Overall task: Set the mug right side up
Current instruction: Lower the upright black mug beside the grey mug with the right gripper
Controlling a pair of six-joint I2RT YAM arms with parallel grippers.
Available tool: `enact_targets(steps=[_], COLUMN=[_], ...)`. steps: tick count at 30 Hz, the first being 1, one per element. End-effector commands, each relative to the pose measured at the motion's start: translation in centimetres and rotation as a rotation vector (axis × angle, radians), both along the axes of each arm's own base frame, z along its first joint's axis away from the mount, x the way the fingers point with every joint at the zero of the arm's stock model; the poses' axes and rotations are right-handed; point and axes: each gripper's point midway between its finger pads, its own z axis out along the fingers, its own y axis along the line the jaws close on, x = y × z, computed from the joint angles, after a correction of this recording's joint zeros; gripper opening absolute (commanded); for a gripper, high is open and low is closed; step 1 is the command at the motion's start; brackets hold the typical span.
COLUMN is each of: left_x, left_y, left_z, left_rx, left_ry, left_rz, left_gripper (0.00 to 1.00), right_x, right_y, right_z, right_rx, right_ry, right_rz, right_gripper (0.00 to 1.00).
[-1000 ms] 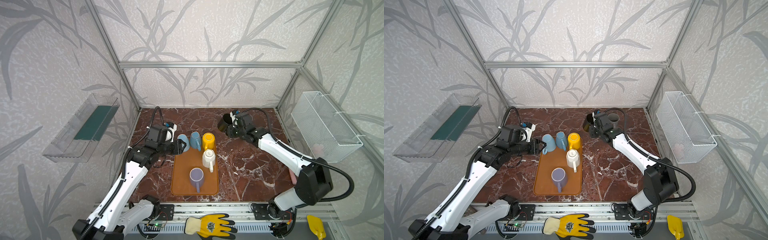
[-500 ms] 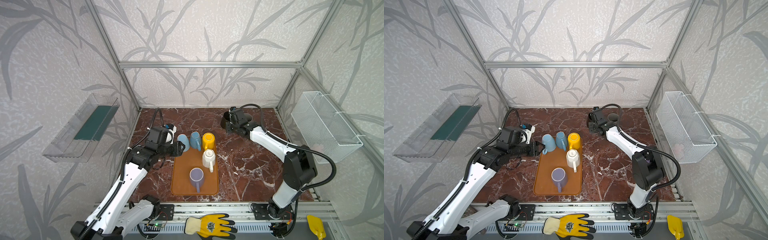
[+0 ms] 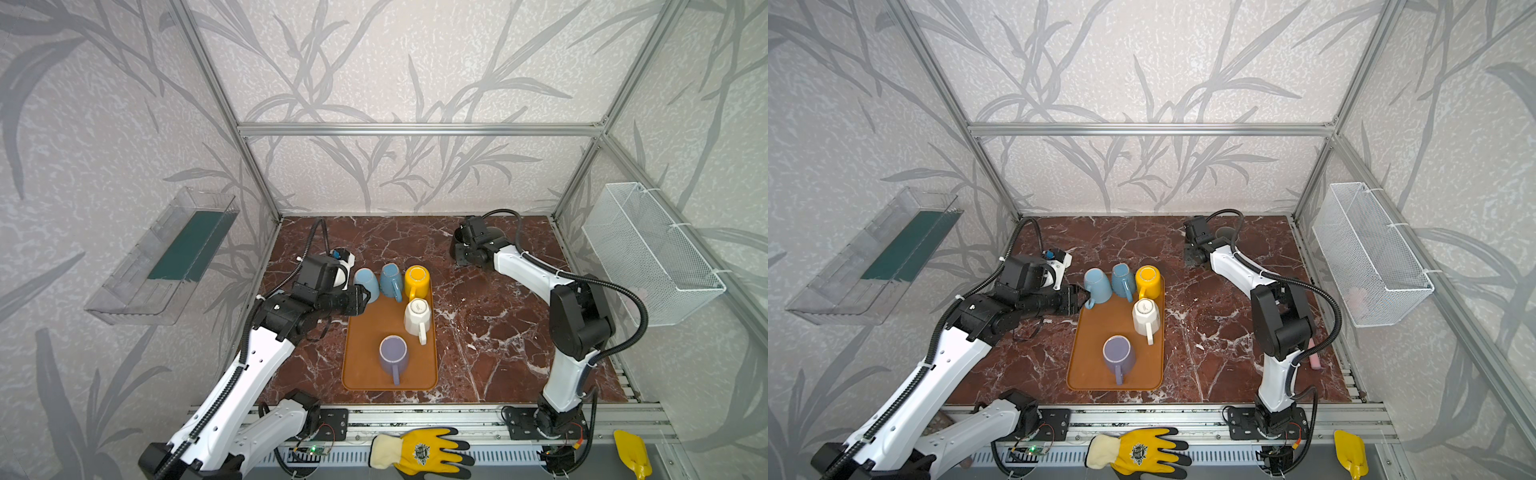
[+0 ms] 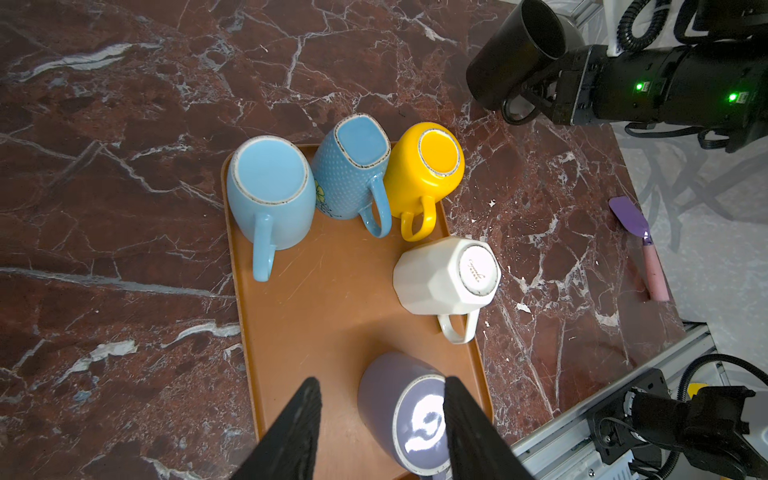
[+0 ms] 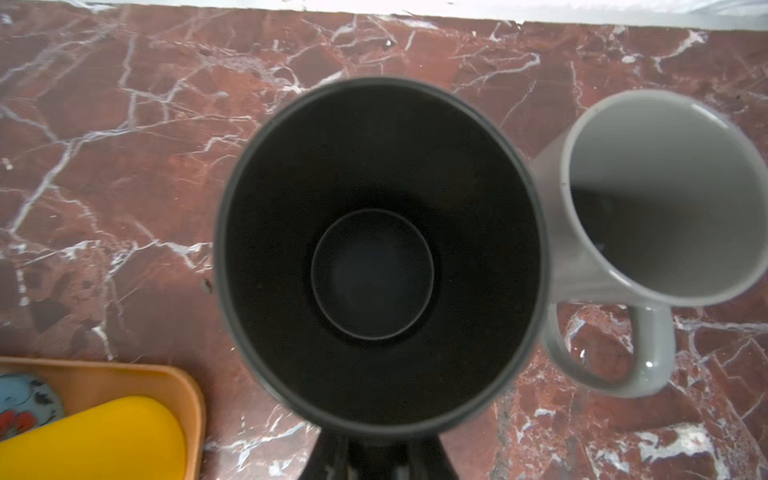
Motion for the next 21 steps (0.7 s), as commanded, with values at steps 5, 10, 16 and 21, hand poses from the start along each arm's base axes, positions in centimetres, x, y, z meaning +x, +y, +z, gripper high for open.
enact_targets(steps=[5, 10, 16, 21], left_x=[-0.4, -0.3, -0.3, -0.1], left_y=[0.4, 0.2, 0.0, -0.1], left_z=[-0.2, -0.4, -0.2, -0.1], left_rx=[0.038, 0.044, 0.049, 0.055], left_ry=[0.002, 0.008, 0.005, 0.002], left_rz=[-0.007, -0.012, -0.02, -0.023], left_gripper=[0.5, 0.49, 0.49, 0.49], right_x=[3.2, 3.7, 4.1, 4.3], right_y=[-0.1, -0.2, -0.4, -0.4], right_z=[2.7, 1.8, 0.9, 0.6], right_rx=[0.043, 0.037, 0.032, 0.03], right_ry=[-0.108, -0.09, -0.076, -0.068], right_rz=[-0.027, -0.029, -0.035, -0.035], right_gripper=[0.0, 0.0, 0.0, 0.0])
